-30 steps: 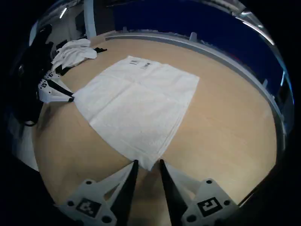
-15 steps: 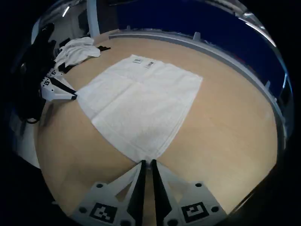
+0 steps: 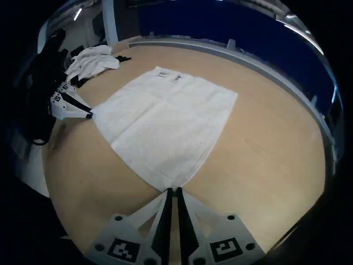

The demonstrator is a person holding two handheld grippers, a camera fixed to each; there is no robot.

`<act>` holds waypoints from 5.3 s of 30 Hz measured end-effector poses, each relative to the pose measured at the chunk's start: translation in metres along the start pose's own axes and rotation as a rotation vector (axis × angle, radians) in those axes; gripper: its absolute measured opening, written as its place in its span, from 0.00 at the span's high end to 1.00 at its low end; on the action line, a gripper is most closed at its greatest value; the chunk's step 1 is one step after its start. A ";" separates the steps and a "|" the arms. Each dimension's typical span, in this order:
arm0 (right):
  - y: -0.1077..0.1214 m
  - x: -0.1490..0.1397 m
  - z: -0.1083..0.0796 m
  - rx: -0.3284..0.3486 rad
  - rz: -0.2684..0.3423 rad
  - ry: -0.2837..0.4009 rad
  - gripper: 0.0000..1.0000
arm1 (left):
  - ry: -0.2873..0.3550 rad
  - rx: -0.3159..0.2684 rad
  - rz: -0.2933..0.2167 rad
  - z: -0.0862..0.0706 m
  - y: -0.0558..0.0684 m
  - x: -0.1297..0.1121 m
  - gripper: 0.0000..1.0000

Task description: Fold towel

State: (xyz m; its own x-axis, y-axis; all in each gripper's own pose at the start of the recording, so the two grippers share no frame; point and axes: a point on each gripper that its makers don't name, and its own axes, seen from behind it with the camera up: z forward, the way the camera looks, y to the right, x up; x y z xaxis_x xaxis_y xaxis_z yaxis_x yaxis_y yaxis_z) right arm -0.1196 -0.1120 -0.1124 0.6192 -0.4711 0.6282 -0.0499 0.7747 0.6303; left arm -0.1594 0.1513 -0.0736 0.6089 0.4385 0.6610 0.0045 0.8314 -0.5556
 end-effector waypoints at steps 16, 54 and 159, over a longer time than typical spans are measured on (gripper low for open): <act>0.000 0.029 -0.033 0.001 0.012 0.063 0.92 | 0.030 -0.020 -0.008 -0.022 0.008 0.023 0.89; 0.006 0.071 -0.088 0.010 0.034 0.126 0.93 | -0.004 -0.057 -0.162 -0.072 0.025 0.048 0.89; 0.122 0.124 0.036 -0.138 0.174 0.114 0.17 | 0.021 0.160 -0.212 0.029 -0.110 0.115 0.24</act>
State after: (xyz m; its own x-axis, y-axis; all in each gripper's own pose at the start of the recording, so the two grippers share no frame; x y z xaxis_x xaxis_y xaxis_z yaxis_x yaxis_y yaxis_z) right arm -0.0776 -0.0916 0.0586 0.6952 -0.2816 0.6614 -0.0609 0.8937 0.4445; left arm -0.1134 0.1203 0.0780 0.6245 0.2430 0.7423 0.0089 0.9481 -0.3179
